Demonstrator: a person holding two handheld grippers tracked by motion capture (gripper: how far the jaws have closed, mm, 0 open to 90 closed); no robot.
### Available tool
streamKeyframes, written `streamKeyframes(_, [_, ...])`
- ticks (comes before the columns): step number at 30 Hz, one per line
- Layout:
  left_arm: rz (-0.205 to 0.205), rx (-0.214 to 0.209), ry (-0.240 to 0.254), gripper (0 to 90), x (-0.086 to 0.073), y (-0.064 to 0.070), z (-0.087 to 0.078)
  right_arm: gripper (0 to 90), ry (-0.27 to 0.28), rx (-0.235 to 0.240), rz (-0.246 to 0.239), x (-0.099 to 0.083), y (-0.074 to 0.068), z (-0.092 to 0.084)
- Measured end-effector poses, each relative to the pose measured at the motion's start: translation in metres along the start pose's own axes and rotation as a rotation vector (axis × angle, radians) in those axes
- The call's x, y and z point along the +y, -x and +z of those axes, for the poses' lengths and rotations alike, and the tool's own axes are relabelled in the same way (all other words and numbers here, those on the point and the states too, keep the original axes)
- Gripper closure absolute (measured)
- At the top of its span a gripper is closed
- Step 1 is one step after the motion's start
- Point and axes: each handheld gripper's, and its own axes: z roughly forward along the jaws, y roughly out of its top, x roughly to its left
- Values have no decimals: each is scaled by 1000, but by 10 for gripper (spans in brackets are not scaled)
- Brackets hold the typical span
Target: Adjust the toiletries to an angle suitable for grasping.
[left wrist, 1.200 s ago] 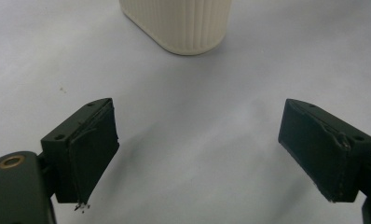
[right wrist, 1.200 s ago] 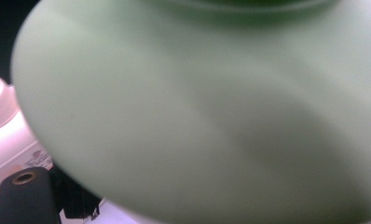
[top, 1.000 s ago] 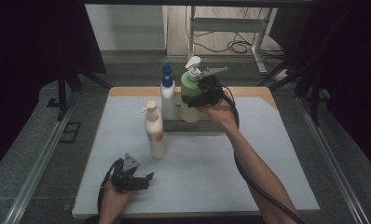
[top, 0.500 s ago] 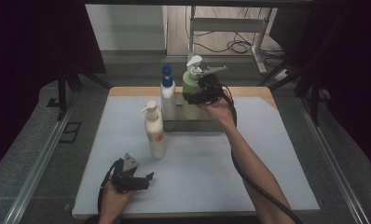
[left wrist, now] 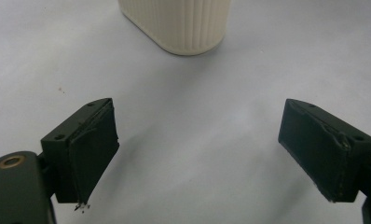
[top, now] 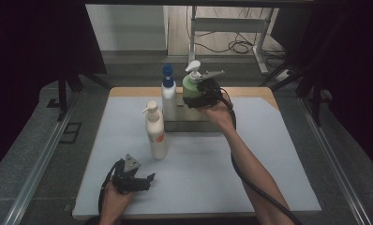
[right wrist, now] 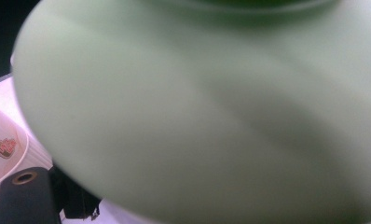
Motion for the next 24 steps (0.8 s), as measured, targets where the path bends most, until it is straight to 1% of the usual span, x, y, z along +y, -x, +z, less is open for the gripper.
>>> streamKeyframes(4, [1, -1, -3, 116, 0, 0, 0, 120, -7, 3, -4, -3, -1, 3])
streamKeyframes(12, [2, -2, -2, 116, 0, 1, 1, 120, -24, 9, 7, -10, 1, 10])
streamKeyframes(24, [1, -2, -2, 116, 0, 0, 1, 120, -57, 23, 12, -24, -1, 27])
